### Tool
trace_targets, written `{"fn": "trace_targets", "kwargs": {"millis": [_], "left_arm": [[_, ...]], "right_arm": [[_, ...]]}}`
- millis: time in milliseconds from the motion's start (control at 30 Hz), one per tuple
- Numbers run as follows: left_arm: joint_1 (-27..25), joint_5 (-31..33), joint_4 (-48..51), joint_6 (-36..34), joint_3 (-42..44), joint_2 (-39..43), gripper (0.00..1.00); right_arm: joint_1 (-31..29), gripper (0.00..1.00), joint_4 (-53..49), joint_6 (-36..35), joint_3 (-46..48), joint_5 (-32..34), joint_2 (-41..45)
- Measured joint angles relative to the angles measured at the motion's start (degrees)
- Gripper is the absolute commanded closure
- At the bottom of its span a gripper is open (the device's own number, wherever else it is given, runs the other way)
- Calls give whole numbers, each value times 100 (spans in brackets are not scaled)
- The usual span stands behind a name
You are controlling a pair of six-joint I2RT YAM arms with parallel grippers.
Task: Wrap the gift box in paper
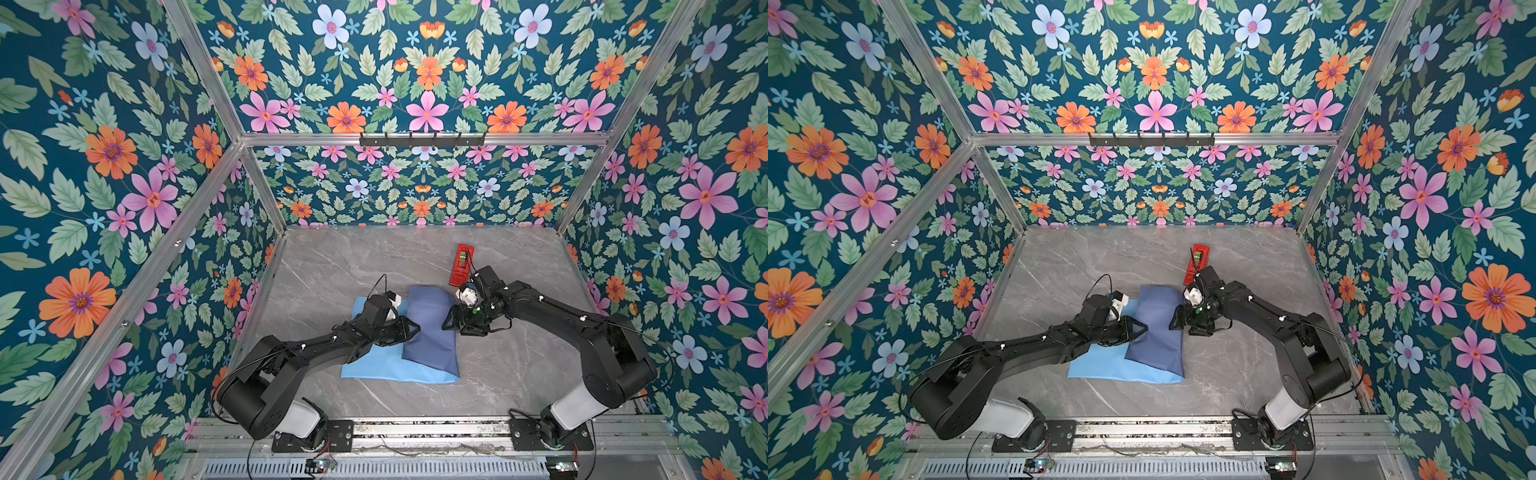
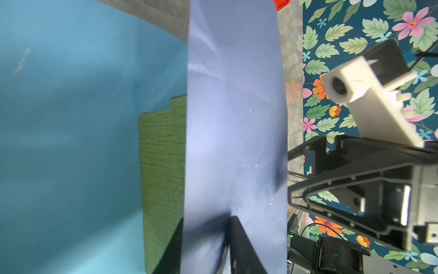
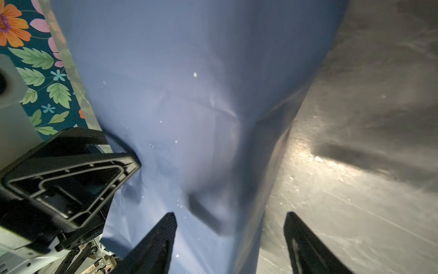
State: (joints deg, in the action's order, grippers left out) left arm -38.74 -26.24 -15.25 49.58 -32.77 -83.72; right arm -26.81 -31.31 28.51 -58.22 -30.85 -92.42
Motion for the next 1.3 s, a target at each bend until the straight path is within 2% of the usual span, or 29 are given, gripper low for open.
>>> {"fn": "trace_targets", "kwargs": {"millis": [100, 267, 367, 800, 1067, 1300], "left_arm": [[0, 35, -13, 4, 20, 46, 71], [-7, 210, 168, 48, 26, 153, 46], [-9, 236, 354, 109, -44, 168, 38], [-61, -15, 555, 149, -251, -52, 35], [-57, 70, 501, -4, -164, 31, 48], [-57, 111, 308, -72, -20, 76, 50]], "right_arm": [[-2, 28, 4, -2, 7, 55, -120], [-13, 27, 68, -26, 15, 20, -170], [-24, 27, 116, -26, 50, 42, -170], [-168, 25, 389, -76, -35, -181, -496], [-186, 21, 177, -188, -201, -31, -463], [15, 20, 68, -129, -166, 90, -184]]}}
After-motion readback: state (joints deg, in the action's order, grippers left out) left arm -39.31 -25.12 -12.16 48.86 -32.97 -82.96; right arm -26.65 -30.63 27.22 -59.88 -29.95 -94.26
